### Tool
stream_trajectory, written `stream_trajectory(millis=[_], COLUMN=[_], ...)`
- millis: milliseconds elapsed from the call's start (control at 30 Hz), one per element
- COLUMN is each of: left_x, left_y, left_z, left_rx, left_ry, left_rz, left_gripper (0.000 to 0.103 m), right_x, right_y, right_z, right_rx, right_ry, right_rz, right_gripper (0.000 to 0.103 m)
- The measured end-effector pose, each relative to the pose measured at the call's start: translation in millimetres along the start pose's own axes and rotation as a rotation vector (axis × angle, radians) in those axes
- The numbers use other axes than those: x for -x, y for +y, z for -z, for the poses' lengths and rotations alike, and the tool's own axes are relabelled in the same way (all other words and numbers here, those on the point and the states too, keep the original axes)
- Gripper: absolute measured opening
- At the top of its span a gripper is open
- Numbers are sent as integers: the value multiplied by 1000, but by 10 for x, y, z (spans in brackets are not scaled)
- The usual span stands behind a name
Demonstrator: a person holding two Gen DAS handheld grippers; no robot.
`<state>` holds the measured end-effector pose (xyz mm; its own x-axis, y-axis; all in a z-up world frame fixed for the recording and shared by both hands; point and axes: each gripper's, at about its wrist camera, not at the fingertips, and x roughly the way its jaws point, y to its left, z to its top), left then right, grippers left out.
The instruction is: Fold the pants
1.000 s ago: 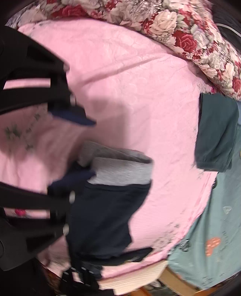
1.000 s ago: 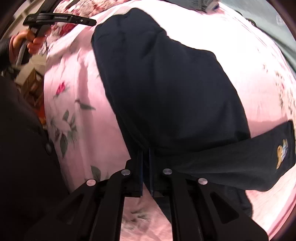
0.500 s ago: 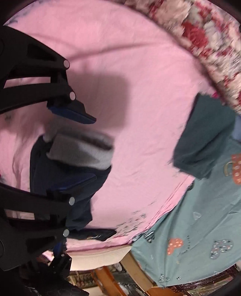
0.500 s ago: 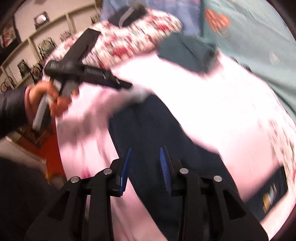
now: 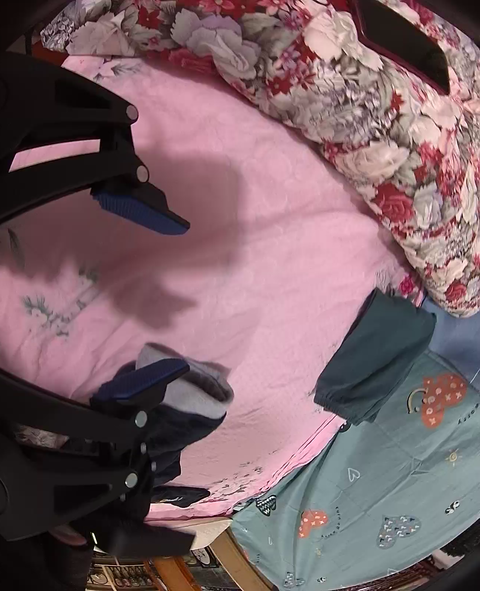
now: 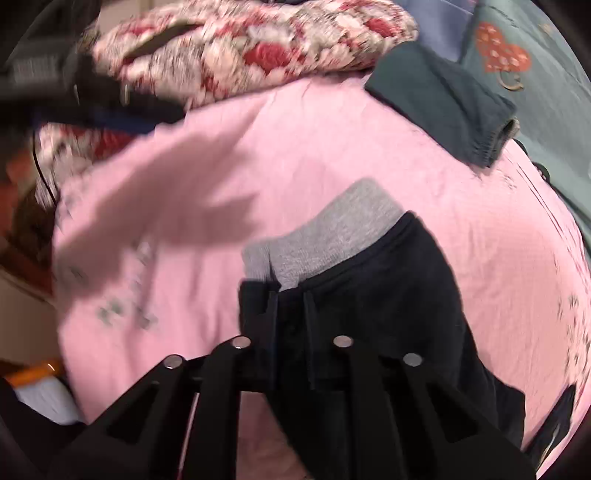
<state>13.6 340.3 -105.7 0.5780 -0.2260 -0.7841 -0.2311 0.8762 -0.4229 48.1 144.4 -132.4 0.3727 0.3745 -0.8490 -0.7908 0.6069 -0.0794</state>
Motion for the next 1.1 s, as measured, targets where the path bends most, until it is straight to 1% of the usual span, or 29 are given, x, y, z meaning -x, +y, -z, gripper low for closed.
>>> stream_trajectory(millis=[67,133,167,200,233,267,300,333,400,433,467,500,533,600,667,700,767,800,833,867,900,933,967,1000,1067,1100], left_x=[9,5,2,-7,-17,-30,-48,-73,-114,-133,-160,-201,-227,-287,-366,-446,-649,-779,-974,-1175,-1321,-1420,-1429,-1426,-1439,-1448], left_y=[64,109,119,109,81,37,-20,-120,-320,-403,-501,-647,-756,-1043,-1428,-1637,-1924,-2041,-2155,-2217,-2245,-2292,-2365,-2393,-2408,-2397], left_z=[-6,-34,-47,-66,-82,-92,-104,-117,-119,-114,-108,-98,-75,-9,141,247,426,517,626,715,790,866,908,921,924,918], left_rx=[10,20,24,25,21,12,-3,-36,-116,-150,-183,-223,-253,-323,-426,-475,-534,-558,-585,-604,-622,-653,-673,-670,-631,-616], left_ry=[-5,-11,-14,-20,-23,-24,-23,-21,-25,-29,-30,-30,-30,-26,-15,1,54,85,134,190,233,248,224,220,241,252], left_rz=[-4,-1,3,8,15,23,31,35,23,19,16,21,33,81,154,184,183,150,55,-63,-153,-222,-256,-266,-286,-291], left_gripper=[71,71,71,71,71,71,71,71,73,74,76,76,77,79,86,87,93,93,93,93,93,93,95,96,98,98], right_x=[218,301,261,149,5,-109,-202,-165,31,164,341,522,663,879,1179,1284,1514,1581,1691,1748,1787,1795,1797,1746,1643,1576], right_y=[-22,40,72,104,122,128,138,147,110,54,-40,-181,-345,-703,-1240,-1429,-1933,-2120,-2389,-2578,-2722,-2912,-3041,-3216,-3467,-3584], right_z=[-20,-49,-32,9,52,94,131,155,120,131,167,241,335,539,876,1013,1358,1485,1660,1773,1866,1961,2049,2117,2176,2195], right_rx=[-49,-79,-73,-66,-66,-69,-69,-64,-73,-91,-118,-158,-208,-323,-509,-576,-736,-796,-887,-945,-983,-1026,-1056,-1090,-1131,-1147], right_ry=[-56,-72,-60,-29,16,56,82,64,53,30,-12,-51,-67,-71,-86,-92,-106,-117,-140,-151,-154,-161,-165,-166,-139,-136], right_rz=[-33,-68,-73,-72,-76,-85,-92,-86,-103,-103,-80,-29,27,122,264,310,432,473,523,554,580,591,580,562,588,580], right_gripper=[11,11,11,11,12,18,17,19,32,44,56,57,57,57,57,57,57,57,57,57,57,57,57,57,57,57])
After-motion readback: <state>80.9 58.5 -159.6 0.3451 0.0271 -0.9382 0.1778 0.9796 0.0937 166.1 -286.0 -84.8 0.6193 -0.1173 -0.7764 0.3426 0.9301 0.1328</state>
